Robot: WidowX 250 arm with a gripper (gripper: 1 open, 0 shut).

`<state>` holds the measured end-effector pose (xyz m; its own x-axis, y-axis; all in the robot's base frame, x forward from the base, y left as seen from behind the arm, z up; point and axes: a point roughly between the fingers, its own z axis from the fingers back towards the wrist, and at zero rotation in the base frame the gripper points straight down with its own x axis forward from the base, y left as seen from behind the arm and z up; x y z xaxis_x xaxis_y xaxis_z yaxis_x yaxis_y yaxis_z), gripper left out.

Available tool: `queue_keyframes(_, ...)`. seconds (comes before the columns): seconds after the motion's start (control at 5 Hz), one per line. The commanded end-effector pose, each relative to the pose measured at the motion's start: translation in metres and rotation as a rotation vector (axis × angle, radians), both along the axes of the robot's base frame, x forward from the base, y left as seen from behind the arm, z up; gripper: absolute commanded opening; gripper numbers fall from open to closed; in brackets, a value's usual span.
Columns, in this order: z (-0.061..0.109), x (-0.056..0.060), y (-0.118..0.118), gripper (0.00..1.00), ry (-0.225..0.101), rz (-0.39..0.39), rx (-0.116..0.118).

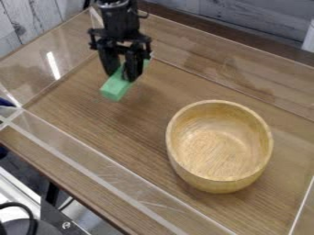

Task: Put the green block in the brown bowl

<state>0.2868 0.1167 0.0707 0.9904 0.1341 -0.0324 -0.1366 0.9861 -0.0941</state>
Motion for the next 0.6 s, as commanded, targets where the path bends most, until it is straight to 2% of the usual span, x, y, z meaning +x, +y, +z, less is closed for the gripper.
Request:
queue_keyframes(0.0, 0.005, 0.019, 0.008, 0.0, -0.05, 0.004, 0.029)
queue_keyframes(0.4, -0.013, 0.039, 0.016, 0.0, -0.042, 0.006, 0.04)
